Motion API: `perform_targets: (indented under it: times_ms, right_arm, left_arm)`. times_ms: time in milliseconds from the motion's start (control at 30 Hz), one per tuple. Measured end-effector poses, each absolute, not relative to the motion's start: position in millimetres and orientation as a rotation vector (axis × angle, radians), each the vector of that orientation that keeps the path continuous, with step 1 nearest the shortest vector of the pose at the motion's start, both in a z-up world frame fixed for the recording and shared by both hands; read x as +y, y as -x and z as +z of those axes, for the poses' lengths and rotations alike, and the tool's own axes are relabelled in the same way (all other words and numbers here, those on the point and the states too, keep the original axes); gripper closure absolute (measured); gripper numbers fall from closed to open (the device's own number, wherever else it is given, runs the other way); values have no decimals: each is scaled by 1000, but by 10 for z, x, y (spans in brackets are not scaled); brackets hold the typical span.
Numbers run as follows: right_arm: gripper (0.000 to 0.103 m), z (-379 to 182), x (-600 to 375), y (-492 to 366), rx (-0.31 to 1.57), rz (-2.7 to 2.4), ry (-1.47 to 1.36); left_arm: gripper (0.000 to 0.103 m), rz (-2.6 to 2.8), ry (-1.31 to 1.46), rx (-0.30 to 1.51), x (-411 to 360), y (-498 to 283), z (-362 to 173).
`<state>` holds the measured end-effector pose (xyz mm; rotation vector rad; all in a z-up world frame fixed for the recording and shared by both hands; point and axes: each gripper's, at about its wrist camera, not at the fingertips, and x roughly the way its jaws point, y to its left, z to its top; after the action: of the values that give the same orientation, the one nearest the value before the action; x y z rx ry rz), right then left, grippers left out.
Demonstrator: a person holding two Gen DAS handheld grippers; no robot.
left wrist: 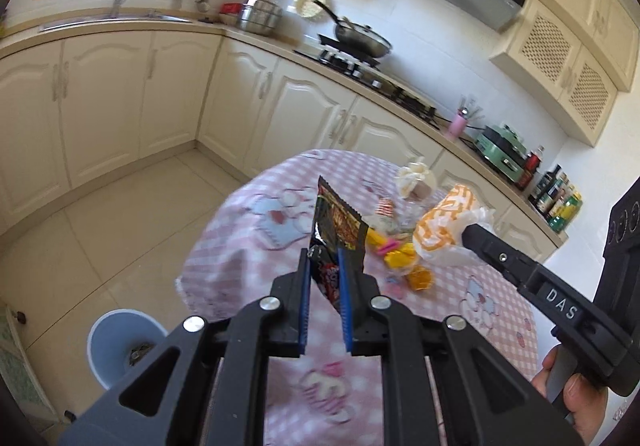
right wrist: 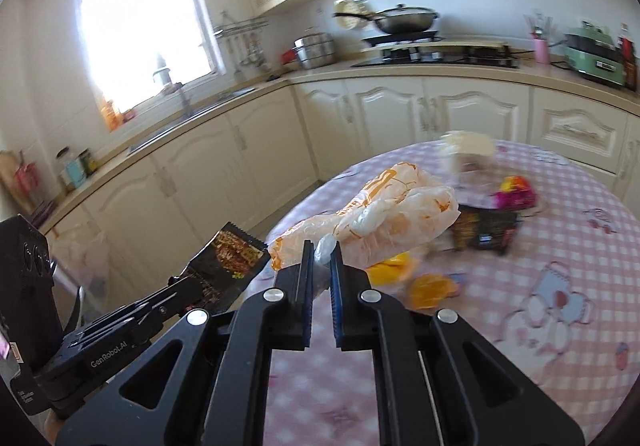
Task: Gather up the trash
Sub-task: 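Carry the wrapper and printed bag over the blue bucket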
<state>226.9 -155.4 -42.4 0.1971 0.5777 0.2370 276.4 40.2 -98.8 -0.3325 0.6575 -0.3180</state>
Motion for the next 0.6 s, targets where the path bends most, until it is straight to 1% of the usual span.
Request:
perform_targets:
  times_ms: [267,433,600]
  right_arm:
    - [96,-753,-377,-2517,669,428,-113]
    - [96,-1118,263,-2643,756,516,-59]
    - [96,-1591,702,-2826,862,559,-9]
  left_arm:
    - [91,-134,416,681,1478,-2600,-1351]
    - [91,-4,463,757,2120,-2594,-1804]
    - [91,65,490,852,2474,-2713,-2274]
